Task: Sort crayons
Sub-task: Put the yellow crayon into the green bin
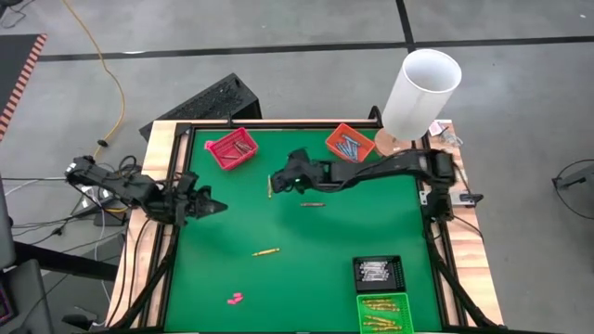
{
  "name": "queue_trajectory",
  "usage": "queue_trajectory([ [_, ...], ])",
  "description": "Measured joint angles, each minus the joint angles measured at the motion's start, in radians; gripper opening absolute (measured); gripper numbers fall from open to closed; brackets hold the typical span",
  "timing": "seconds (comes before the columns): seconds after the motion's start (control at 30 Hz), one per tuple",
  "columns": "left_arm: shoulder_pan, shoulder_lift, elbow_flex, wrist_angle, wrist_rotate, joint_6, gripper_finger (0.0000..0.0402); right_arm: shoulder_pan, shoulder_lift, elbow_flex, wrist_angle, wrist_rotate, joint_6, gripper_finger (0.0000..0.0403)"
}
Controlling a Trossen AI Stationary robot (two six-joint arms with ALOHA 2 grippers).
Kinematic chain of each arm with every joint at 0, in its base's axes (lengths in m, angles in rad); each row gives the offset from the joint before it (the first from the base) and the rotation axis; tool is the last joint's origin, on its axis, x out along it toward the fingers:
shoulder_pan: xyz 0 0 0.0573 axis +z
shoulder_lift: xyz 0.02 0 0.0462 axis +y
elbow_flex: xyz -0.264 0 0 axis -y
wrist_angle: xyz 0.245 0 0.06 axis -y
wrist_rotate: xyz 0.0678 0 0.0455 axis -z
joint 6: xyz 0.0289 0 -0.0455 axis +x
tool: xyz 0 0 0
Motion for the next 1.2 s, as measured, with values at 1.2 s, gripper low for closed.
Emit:
queue_trajectory([
  [1.2,0.000,-0.014,0.000,-0.029,0.012,-0.011,0.0000,-0.028,0.427,0.375,-0.400,-0.071,0.034,0.0201],
])
